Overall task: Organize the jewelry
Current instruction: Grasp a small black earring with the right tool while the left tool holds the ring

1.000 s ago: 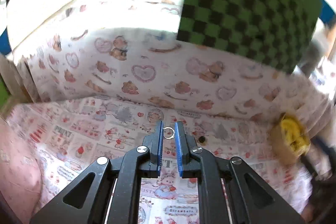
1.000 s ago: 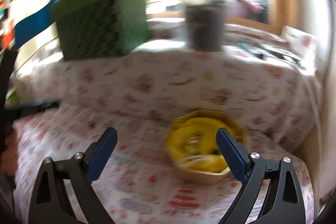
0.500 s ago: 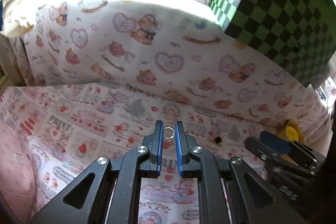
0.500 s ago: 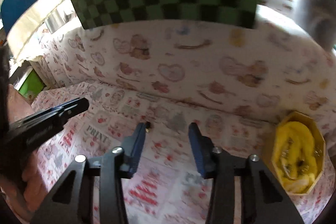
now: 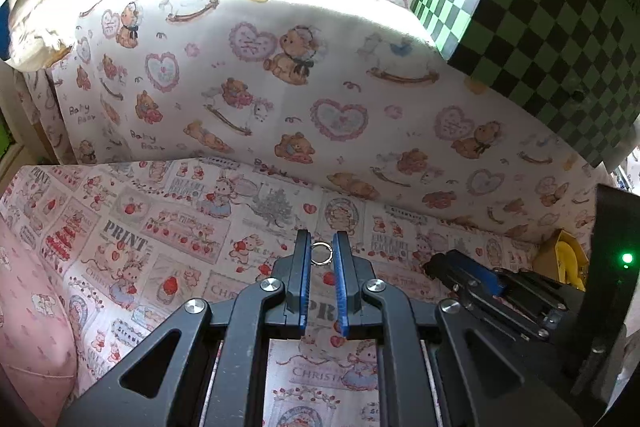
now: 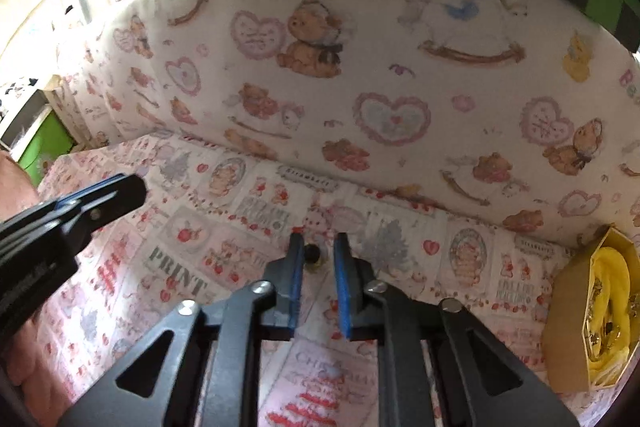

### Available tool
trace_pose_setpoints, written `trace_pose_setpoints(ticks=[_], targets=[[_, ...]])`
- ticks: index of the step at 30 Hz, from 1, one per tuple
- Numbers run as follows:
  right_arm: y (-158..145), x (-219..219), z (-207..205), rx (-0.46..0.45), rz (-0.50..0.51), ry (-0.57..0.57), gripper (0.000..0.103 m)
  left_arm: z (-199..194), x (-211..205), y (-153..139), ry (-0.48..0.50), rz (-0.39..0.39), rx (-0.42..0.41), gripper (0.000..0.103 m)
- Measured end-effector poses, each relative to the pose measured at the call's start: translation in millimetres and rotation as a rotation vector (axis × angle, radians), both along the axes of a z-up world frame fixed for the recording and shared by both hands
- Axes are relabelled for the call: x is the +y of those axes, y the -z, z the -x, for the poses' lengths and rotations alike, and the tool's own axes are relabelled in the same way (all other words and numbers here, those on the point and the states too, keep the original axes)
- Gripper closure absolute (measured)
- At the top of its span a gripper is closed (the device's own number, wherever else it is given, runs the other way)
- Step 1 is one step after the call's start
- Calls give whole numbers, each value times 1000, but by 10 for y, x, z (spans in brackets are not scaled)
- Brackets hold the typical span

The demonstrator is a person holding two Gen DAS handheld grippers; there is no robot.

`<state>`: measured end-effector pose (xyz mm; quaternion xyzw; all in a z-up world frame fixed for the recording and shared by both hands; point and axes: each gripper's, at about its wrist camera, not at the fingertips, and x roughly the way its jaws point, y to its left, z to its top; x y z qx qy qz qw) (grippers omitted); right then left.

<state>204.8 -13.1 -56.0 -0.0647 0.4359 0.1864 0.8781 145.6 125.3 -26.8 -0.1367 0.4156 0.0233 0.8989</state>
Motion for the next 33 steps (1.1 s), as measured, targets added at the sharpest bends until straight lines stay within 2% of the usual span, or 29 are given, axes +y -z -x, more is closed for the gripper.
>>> trace_pose_setpoints(ticks=[7,15,18,20,21,23,33], targets=[[-72,-238,134,-4,16,28,103,34,-34,-22,-4,-31,-6,93],[-278,-860,620,-77,-44,51,103,105,-209,-102,26,-72,-38,93],[-277,-940,610,-53,-46,43,101,103,-213,-94,21,-71,-37,93],[-258,-930,520,-18,-54,54,99,99,-221,-86,20,-78,-32,93],[-246,-900,481,-5,-66,62,92,96,-225,-80,18,-81,-29,93],[-234,-815,388,16,-88,63,87,84,-207,-70,17,-76,-24,93],[-78,-203,88,12,49,37,88,21,-54,-2,-2,-56,-5,93]])
